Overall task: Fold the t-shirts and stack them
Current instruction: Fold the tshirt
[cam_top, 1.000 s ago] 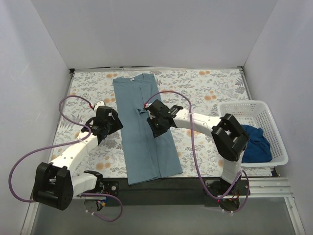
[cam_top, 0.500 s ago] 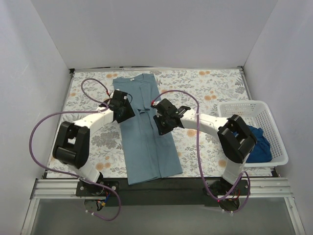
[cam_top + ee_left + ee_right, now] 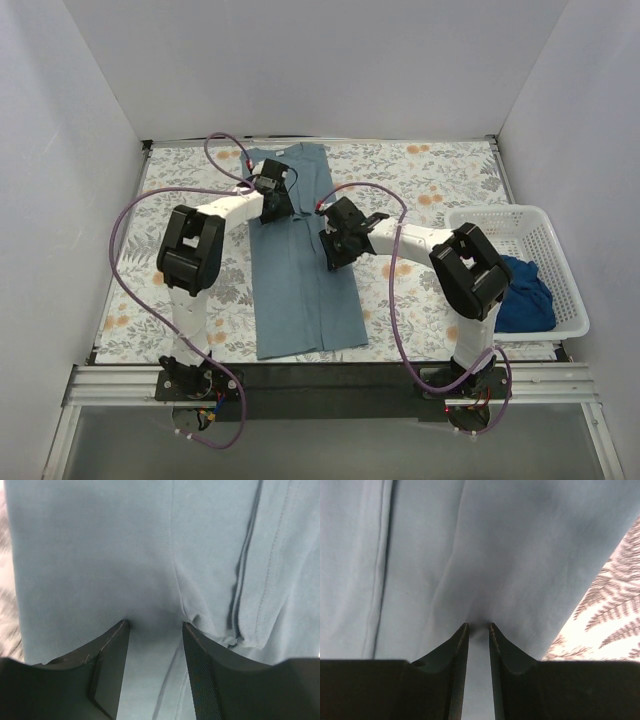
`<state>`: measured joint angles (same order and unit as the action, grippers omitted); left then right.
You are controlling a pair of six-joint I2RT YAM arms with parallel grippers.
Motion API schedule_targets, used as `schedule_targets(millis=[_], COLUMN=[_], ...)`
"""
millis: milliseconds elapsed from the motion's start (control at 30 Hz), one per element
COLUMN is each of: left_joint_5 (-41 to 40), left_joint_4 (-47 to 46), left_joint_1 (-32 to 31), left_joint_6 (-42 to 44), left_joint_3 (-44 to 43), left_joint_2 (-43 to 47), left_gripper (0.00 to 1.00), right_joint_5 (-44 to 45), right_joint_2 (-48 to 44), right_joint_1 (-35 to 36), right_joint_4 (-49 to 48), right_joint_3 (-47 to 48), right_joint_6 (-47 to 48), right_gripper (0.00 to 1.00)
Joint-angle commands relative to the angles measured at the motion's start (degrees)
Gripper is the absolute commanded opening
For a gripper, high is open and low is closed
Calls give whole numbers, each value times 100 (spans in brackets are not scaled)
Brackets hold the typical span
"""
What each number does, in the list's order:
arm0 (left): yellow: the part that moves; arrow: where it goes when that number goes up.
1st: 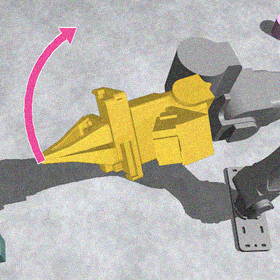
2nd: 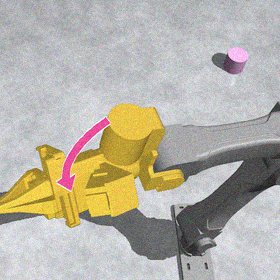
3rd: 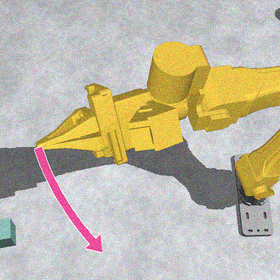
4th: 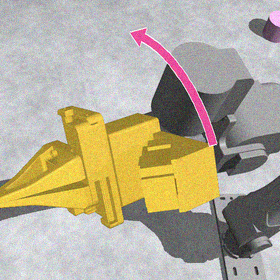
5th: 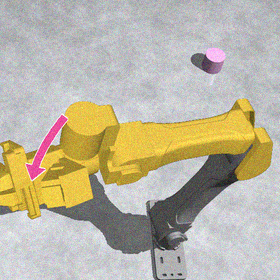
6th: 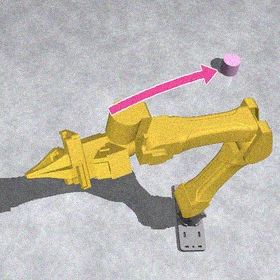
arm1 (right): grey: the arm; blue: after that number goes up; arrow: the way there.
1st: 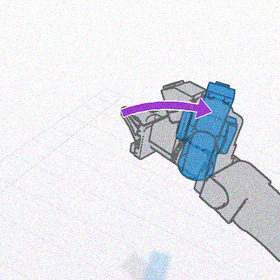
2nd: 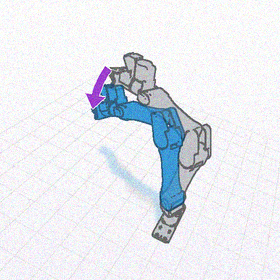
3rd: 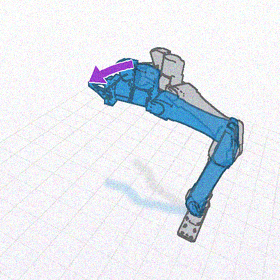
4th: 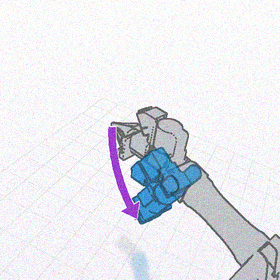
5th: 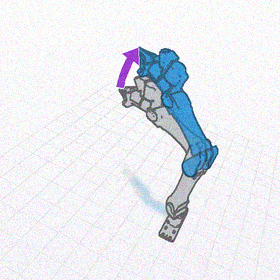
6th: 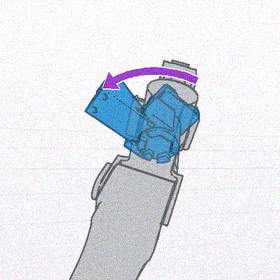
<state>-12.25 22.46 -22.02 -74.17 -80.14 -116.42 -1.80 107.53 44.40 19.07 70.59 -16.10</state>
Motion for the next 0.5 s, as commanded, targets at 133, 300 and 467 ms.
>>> schedule_targets(millis=[133, 300, 467], left_joint_5=[-225, -321, -691], left_joint_4=[540, 734, 804], left_joint_1=[-197, -241, -303], left_joint_6=[61, -27, -10], left_joint_3=[-1214, -1242, -443], left_joint_2=[-1093, -532, 741], left_gripper=[48, 57, 69], right_joint_5=[-232, -285, -373], right_joint_2=[366, -142, -943], right_joint_1=[-573, -661, -652], right_joint_4=[-308, 35, 649], right_joint_3=[341, 412, -35], right_joint_6=[335, 485, 266], right_gripper=[30, 31, 37])
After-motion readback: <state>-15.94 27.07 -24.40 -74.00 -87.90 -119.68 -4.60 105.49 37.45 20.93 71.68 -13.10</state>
